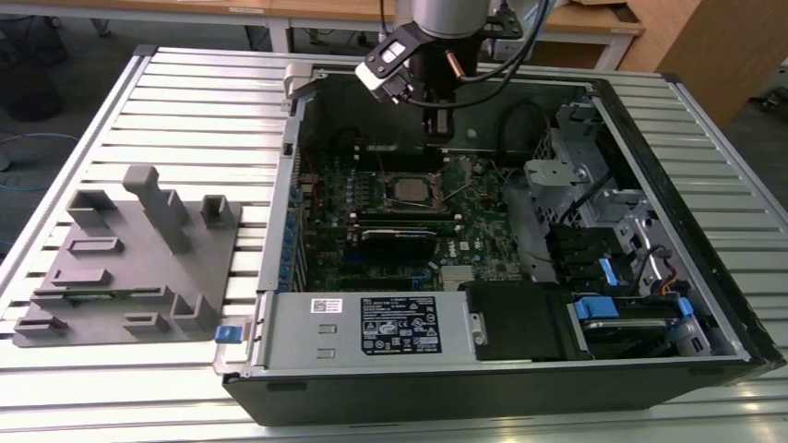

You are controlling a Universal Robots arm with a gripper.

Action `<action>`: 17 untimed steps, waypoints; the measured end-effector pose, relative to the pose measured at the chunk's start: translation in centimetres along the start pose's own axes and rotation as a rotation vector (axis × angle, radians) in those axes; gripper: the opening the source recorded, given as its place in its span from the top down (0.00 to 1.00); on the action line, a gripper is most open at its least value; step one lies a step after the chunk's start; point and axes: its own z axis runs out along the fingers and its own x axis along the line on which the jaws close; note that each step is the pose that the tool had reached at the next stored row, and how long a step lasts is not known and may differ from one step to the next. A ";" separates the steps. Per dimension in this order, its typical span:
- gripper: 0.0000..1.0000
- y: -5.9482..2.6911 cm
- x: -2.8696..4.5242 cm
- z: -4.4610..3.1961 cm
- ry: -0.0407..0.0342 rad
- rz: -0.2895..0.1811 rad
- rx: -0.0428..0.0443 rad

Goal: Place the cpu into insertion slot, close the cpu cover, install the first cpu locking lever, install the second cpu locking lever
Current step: 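Close the cpu cover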

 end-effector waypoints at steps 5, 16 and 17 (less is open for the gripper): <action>0.89 0.55 0.03 0.04 0.0001 0.000 -0.0001; 0.89 0.66 0.03 0.04 0.0000 0.000 0.0000; 0.89 0.71 0.04 0.05 0.0000 0.000 0.0000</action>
